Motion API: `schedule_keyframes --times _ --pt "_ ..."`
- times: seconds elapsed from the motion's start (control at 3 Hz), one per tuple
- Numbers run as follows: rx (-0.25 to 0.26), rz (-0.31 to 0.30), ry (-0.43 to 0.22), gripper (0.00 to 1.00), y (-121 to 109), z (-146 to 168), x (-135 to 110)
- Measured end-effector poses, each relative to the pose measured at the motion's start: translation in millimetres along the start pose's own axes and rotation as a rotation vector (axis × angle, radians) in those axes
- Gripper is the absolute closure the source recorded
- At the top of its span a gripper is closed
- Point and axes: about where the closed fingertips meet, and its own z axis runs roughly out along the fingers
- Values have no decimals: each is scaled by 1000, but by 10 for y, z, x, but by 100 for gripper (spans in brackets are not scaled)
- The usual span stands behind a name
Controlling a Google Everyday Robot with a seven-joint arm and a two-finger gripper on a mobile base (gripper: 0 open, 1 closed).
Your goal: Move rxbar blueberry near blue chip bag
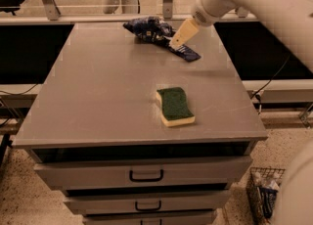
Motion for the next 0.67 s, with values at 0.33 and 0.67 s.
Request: schedule_keyframes --times 0.33,0.67 --pt "4 -8 -104 0 -74 -666 -3" --pt "36 6 -195 0 -164 -1396 152"
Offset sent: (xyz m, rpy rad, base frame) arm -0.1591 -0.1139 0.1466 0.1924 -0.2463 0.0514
